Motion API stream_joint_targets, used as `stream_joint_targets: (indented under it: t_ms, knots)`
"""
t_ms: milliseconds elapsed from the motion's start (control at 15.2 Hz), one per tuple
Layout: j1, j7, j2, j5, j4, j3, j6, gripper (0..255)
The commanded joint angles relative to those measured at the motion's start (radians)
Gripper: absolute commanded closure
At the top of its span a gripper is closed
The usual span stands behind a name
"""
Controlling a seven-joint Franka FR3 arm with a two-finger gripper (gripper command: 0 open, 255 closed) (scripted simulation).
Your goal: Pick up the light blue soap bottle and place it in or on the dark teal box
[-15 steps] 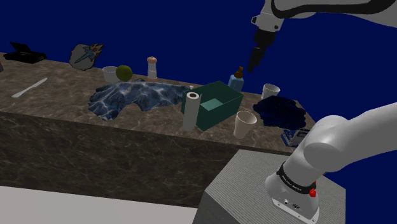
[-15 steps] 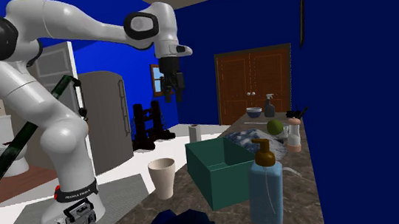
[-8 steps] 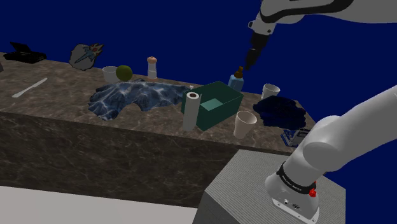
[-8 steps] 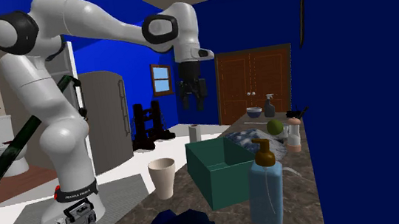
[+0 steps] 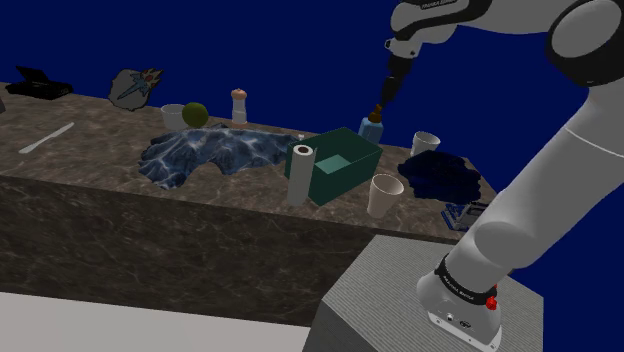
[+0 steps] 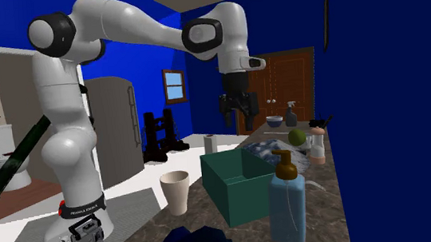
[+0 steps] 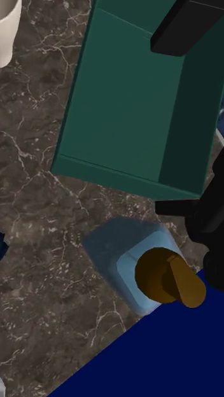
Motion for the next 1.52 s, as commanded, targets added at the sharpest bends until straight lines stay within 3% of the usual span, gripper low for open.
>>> stream_joint_targets:
  t_ms: [0, 528, 1056, 1452]
  knots:
    - [-0.014, -0.045, 0.075, 0.035, 0.065, -0.02, 0.002, 0]
    - [-0.136, -0.207, 0.415, 0.202, 0.41, -0.048, -0.05, 0]
    - [-0.134, -0.214, 0.43, 0.211, 0.328, -0.04, 0.045, 0]
    - [-0.134, -0.214, 0.43, 0.211, 0.328, -0.04, 0.045, 0]
